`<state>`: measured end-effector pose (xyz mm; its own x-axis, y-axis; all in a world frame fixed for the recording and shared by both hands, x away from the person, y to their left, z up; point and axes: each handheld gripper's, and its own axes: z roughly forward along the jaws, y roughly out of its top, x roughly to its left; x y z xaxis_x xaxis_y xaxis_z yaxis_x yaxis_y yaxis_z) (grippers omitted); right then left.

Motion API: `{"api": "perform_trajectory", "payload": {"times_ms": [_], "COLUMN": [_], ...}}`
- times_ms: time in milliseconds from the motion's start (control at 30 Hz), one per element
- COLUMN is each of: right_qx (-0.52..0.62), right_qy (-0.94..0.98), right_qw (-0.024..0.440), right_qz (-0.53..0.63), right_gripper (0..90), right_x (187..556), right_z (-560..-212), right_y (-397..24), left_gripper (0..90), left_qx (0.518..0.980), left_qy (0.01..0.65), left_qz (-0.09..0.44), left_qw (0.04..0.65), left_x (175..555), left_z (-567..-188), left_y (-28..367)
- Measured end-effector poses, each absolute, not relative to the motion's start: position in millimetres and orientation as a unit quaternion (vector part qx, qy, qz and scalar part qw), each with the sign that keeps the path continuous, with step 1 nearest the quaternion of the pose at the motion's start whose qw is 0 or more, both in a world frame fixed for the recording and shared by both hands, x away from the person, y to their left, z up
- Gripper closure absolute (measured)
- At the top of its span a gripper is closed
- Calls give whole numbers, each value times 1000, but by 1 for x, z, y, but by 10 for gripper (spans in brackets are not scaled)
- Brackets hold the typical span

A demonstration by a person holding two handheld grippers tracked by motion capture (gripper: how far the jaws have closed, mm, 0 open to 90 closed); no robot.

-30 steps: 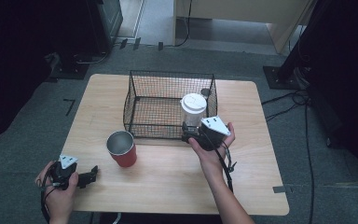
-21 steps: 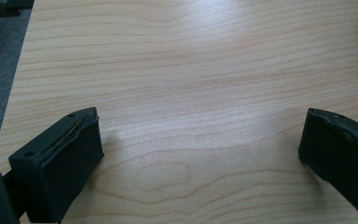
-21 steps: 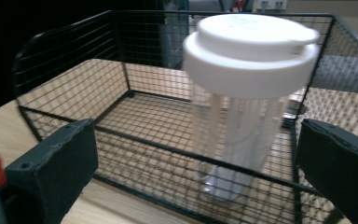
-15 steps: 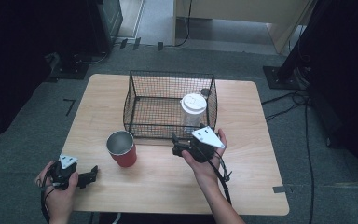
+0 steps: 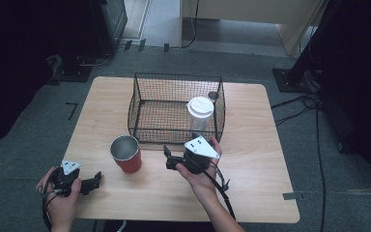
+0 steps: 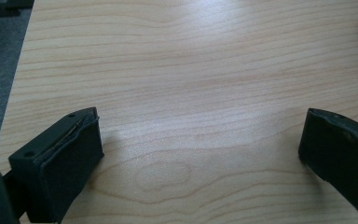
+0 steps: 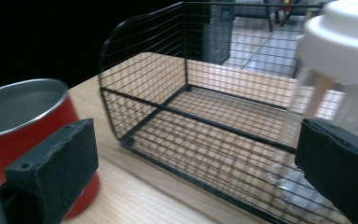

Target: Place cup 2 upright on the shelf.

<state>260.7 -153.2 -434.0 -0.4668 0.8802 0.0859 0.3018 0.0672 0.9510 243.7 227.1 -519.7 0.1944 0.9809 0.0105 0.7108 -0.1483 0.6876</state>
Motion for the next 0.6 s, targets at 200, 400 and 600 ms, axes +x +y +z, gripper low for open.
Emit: {"api": "perform_trajectory", "payload": {"times_ms": [200, 400, 600], "right_qx": [424, 413, 403], "right_qy": [685, 691, 696], "right_qw": [262, 251, 239], "right_qz": [532, 538, 543], "right_gripper": [0, 0, 0], "right_x": [258, 255, 252], "right_z": [-436, -440, -443], "right_y": [-140, -128, -117], "left_gripper": [1, 1, 1], "left_qx": [719, 719, 719], "left_qy": [588, 588, 588], "left_qz": [239, 239, 239], "left_qw": [283, 283, 283], "left_x": [244, 244, 244], "left_z": [-520, -520, -520], "left_y": [227, 227, 227]}}
